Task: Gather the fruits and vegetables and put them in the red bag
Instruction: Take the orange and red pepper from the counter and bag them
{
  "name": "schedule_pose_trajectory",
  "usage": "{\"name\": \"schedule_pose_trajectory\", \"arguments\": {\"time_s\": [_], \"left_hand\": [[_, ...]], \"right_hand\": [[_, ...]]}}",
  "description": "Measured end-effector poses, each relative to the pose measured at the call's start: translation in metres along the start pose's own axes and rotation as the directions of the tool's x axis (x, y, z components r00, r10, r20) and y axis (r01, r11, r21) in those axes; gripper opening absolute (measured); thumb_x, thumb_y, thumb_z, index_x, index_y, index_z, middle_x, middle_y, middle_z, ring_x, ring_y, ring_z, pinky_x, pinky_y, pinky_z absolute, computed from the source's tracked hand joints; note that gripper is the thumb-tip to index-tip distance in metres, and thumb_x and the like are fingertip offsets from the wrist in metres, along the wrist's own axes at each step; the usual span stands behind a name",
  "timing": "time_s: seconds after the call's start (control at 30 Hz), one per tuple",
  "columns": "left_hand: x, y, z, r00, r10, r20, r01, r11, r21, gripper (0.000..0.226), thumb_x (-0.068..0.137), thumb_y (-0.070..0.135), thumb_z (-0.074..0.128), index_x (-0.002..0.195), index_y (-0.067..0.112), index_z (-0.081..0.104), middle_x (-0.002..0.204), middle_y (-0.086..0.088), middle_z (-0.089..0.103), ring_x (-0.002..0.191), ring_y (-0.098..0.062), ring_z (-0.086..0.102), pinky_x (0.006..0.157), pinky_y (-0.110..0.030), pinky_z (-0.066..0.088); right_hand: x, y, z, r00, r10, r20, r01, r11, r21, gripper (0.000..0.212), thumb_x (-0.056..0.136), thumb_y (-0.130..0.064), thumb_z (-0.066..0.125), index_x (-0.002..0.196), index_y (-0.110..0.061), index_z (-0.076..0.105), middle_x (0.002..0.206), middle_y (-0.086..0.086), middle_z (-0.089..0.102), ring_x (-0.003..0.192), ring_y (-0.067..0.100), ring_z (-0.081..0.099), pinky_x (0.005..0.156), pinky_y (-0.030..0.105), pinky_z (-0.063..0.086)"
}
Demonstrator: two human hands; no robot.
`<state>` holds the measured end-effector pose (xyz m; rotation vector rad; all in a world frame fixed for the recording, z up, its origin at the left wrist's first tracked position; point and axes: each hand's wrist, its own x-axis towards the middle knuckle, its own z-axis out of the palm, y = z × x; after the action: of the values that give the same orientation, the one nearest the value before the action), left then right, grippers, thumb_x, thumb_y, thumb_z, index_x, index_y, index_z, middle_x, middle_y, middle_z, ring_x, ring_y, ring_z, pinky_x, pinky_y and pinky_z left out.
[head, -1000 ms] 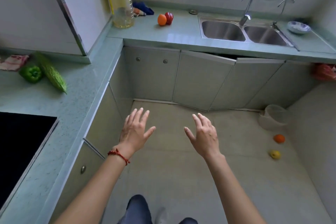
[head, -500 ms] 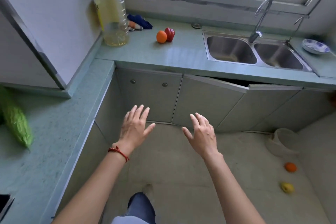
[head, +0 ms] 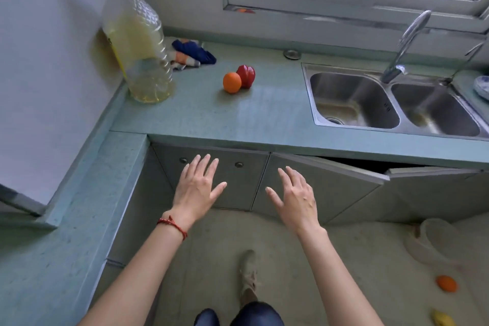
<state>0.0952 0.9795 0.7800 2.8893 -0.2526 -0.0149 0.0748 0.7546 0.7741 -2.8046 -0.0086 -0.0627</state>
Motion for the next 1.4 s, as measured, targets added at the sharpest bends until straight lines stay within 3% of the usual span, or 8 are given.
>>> {"name": "schedule_pose_trajectory", "arguments": {"time_s": [0.6,0.8,0.9,1.1,1.27,1.4], "left_hand": [[0.241,-0.012,0.001,0.993,-0.119,0.005,0.119,0.992,-0.048,0.066,0.093,0.046,0.039,0.146,0.013,0.019,0.155,-0.01,0.019,0.143,-0.027,0.012,0.115,-0.038,0.01],[0.312,-0.038,0.009,0.993,-0.103,0.054,0.108,0.989,-0.096,0.066,0.093,0.046,0.039,0.146,0.014,0.016,0.155,-0.009,0.016,0.143,-0.025,0.009,0.116,-0.036,0.008],[0.346,-0.049,0.012,0.992,-0.112,0.056,0.121,0.97,-0.21,0.069,0.09,0.045,0.046,0.145,0.013,0.02,0.154,-0.011,0.022,0.142,-0.026,0.015,0.115,-0.034,0.01],[0.39,-0.048,0.019,0.933,-0.318,0.17,0.353,0.716,-0.602,0.084,0.078,0.039,0.068,0.144,0.012,0.022,0.152,-0.01,0.026,0.139,-0.023,0.022,0.11,-0.032,0.021],[0.422,-0.049,0.031,0.853,-0.435,0.289,0.502,0.532,-0.682,0.088,0.074,0.036,0.073,0.144,0.014,0.024,0.15,-0.012,0.029,0.135,-0.027,0.032,0.107,-0.038,0.028],[0.435,-0.049,0.039,0.81,-0.47,0.35,0.563,0.456,-0.69,0.088,0.071,0.034,0.076,0.142,0.015,0.029,0.145,-0.012,0.038,0.13,-0.028,0.038,0.106,-0.039,0.033]], "right_hand": [[0.264,0.016,0.004,0.981,-0.114,0.157,0.118,0.993,-0.013,0.061,0.093,-0.044,0.043,0.143,-0.012,0.029,0.15,0.012,0.03,0.139,0.026,0.026,0.111,0.04,0.024],[0.331,0.007,0.02,0.987,-0.05,0.155,0.055,0.998,-0.026,0.061,0.093,-0.045,0.043,0.143,-0.013,0.03,0.15,0.011,0.03,0.139,0.026,0.026,0.111,0.04,0.024],[0.36,0.0,0.027,0.989,-0.023,0.148,0.026,0.999,-0.019,0.061,0.092,-0.045,0.045,0.141,-0.012,0.033,0.149,0.012,0.033,0.138,0.027,0.028,0.109,0.042,0.027],[0.401,-0.008,0.037,0.985,0.074,0.154,-0.084,0.995,0.061,0.061,0.092,-0.046,0.045,0.142,-0.013,0.031,0.15,0.009,0.032,0.139,0.023,0.026,0.11,0.036,0.025],[0.425,-0.011,0.042,0.957,0.209,0.203,-0.269,0.903,0.335,0.058,0.091,-0.042,0.05,0.14,-0.015,0.035,0.147,0.005,0.036,0.137,0.018,0.029,0.109,0.032,0.025],[0.443,-0.012,0.043,0.948,0.235,0.216,-0.308,0.855,0.417,0.056,0.09,-0.039,0.054,0.138,-0.015,0.039,0.143,0.005,0.042,0.133,0.018,0.036,0.106,0.031,0.029]]}}
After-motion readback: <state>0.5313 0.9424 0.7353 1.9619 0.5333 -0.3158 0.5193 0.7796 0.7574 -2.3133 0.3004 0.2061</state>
